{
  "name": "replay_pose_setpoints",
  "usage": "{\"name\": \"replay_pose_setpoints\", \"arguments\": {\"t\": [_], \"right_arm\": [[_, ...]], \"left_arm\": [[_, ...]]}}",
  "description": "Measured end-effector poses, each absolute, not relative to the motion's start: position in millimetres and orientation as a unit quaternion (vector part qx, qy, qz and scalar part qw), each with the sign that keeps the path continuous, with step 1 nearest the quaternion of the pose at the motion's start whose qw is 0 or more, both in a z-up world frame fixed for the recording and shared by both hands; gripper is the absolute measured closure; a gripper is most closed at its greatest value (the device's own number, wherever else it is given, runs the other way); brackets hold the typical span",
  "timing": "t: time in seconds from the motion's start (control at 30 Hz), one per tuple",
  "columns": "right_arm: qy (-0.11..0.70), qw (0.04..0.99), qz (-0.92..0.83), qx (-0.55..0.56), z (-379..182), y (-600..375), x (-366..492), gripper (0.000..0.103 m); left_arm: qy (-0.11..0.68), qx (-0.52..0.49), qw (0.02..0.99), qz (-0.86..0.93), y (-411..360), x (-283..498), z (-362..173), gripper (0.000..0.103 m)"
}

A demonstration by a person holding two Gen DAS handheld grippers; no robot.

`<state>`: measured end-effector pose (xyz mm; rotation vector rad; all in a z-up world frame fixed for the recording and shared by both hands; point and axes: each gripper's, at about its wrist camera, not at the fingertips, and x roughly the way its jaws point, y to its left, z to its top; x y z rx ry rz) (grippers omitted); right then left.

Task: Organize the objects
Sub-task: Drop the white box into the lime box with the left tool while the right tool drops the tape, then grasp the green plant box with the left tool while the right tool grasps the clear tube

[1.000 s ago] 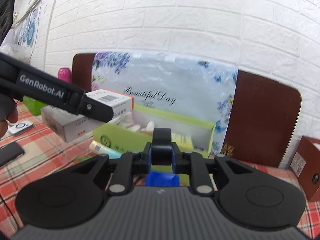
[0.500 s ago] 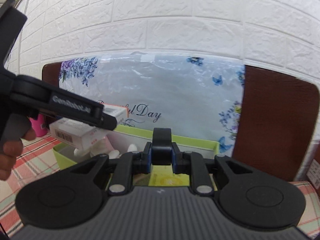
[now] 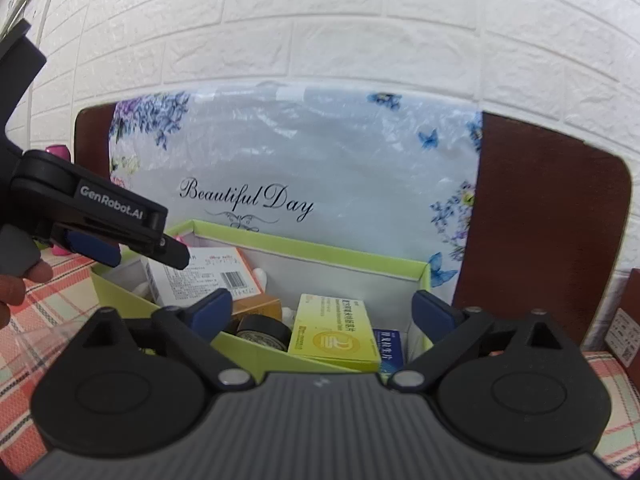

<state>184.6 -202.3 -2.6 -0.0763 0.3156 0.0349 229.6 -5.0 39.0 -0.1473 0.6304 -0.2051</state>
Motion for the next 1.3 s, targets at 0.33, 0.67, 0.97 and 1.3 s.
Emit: {"name": "replay_pose_setpoints", "arguments": {"t": [0.33, 0.67, 0.97, 1.3], "right_arm": [[0.113, 0.993, 0.013, -0.003, 29, -204, 110, 0.000], [0.127, 0.992, 0.019, -0.006, 18, -202, 59, 0.000], [0.197, 0.980, 0.023, 0.018, -24, -209, 32, 0.000], [0.249, 0.967, 0.004, 0.058, -55, -224, 20, 0.000]], "left_arm": [[0.279, -0.016, 0.958, -0.063, -14, 149, 58, 0.014], [0.301, -0.027, 0.950, -0.071, 0, 98, 33, 0.014], [0.358, -0.074, 0.928, -0.066, 24, 77, -17, 0.014], [0.302, -0.045, 0.944, -0.123, 21, 93, -30, 0.014]]}}
